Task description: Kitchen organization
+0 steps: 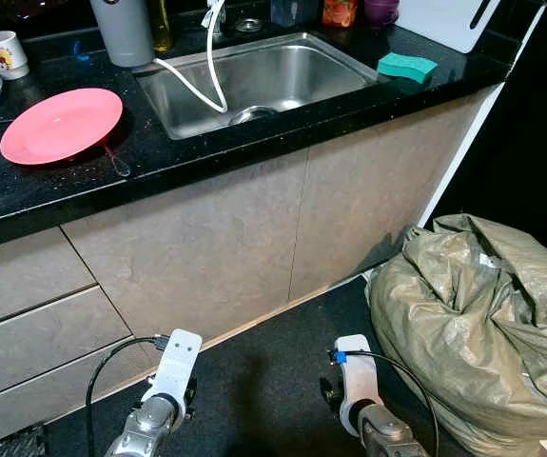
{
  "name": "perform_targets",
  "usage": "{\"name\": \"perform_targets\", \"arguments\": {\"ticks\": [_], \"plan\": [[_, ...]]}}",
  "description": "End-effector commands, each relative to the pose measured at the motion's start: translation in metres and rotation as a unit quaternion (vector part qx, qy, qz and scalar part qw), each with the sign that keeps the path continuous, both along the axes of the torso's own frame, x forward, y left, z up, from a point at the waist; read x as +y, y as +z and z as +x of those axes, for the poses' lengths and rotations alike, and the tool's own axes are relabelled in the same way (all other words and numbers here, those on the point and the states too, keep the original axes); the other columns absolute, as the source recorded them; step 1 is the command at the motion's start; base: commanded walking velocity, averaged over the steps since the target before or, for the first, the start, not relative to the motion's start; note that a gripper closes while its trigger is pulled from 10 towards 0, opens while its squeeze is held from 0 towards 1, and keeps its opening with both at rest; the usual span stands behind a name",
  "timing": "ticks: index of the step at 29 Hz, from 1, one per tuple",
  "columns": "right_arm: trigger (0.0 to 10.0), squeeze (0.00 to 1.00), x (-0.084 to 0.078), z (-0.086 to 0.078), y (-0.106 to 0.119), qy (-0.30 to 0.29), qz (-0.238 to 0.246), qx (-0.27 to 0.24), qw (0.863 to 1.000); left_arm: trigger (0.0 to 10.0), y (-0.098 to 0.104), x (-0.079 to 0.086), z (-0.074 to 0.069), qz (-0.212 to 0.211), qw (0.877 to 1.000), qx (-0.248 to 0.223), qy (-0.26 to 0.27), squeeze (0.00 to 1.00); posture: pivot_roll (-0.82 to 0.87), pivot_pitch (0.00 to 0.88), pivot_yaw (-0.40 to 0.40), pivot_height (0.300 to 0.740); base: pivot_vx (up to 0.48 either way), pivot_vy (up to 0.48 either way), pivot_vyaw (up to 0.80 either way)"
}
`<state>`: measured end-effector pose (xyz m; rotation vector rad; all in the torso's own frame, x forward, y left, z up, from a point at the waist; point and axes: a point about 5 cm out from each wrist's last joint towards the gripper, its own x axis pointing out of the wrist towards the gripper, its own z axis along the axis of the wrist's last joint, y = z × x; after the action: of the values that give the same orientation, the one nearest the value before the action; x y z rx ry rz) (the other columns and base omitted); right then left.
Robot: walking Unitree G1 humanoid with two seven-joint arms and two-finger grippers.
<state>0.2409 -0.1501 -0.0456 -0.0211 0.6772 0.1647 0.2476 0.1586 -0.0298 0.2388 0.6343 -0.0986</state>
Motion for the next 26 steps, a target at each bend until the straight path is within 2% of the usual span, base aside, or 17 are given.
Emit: {"name": "perform_targets", "arguments": {"ticks": [1, 10, 20, 22, 26], "plan": [[10.0, 0.00, 0.000, -0.005, -0.004, -0.003, 0.004, 0.012, 1.000, 10.0, -0.004, 0.000, -0.004, 0.003, 1.000, 0.009, -0.004, 0.00, 0.02, 0.128, 0.014, 0.740, 0.000, 0.000, 0.00], [10.0, 0.00, 0.004, -0.003, -0.003, -0.005, 0.009, 0.012, 1.000, 10.0, -0.006, 0.009, -0.012, 0.004, 1.000, 0.011, -0.004, 0.00, 0.02, 0.102, 0.022, 0.740, 0.000, 0.000, 0.00], [10.0, 0.00, 0.007, -0.003, -0.003, 0.000, 0.011, 0.013, 1.000, 10.0, -0.005, 0.018, -0.026, -0.027, 1.000, -0.003, 0.009, 0.00, 0.04, 0.096, 0.008, 0.740, 0.000, 0.000, 0.00], [10.0, 0.00, 0.008, -0.003, -0.003, 0.001, 0.011, 0.013, 1.000, 10.0, -0.003, 0.017, -0.027, -0.027, 1.000, -0.007, 0.003, 0.00, 0.04, 0.095, 0.003, 0.740, 0.000, 0.000, 0.00], [10.0, 0.00, 0.008, -0.002, -0.003, 0.005, 0.011, 0.013, 1.000, 10.0, 0.004, 0.012, -0.029, -0.057, 0.998, -0.027, -0.012, 0.00, 0.04, 0.096, 0.000, 0.740, 0.000, 0.000, 0.00]]}}
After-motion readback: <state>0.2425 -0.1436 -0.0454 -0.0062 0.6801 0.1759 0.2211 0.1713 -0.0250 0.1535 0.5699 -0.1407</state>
